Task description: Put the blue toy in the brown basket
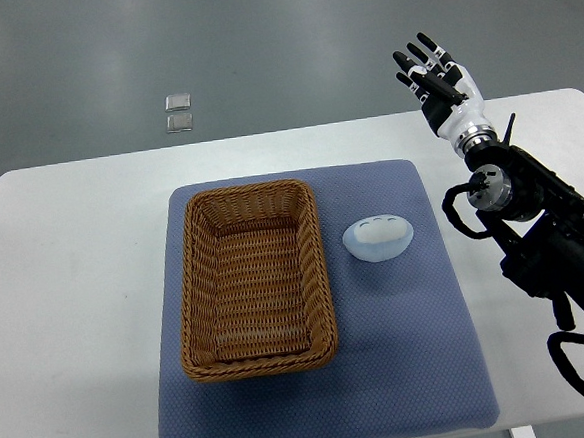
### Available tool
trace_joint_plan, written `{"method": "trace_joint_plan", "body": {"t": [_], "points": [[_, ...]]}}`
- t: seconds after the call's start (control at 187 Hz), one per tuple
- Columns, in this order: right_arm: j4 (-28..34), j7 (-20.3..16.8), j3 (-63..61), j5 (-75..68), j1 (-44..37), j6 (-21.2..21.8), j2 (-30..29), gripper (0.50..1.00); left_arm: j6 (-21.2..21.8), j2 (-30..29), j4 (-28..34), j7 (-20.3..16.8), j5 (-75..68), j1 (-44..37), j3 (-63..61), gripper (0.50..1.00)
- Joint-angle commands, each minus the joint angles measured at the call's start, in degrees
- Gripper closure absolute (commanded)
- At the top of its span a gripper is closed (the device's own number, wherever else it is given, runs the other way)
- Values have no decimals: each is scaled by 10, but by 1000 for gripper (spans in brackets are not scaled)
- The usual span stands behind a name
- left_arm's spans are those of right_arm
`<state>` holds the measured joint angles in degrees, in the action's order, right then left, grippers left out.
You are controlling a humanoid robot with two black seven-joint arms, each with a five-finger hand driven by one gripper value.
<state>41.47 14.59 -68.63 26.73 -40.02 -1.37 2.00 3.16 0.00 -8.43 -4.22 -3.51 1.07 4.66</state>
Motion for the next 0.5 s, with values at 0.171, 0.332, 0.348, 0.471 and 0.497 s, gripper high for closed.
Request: {"method": "trace_joint_plan", "body": {"t": [0.171,0.332,0.348,0.471,0.497], "points": [[15,-5,7,-8,-2,-28,46,638,0,0,-1,0,0,0,0,500],[38,-18,39,-7,-24,-58,77,638,0,0,0,0,0,0,0,500],[39,-21,46,-7,-27,-61,82,638,0,0,0,0,0,0,0,500],[45,-48,138,-6,-75,-72,142,638,0,0,0,0,0,0,0,500],[45,-52,155,-6,-84,-71,151,638,0,0,0,0,0,0,0,500]]}}
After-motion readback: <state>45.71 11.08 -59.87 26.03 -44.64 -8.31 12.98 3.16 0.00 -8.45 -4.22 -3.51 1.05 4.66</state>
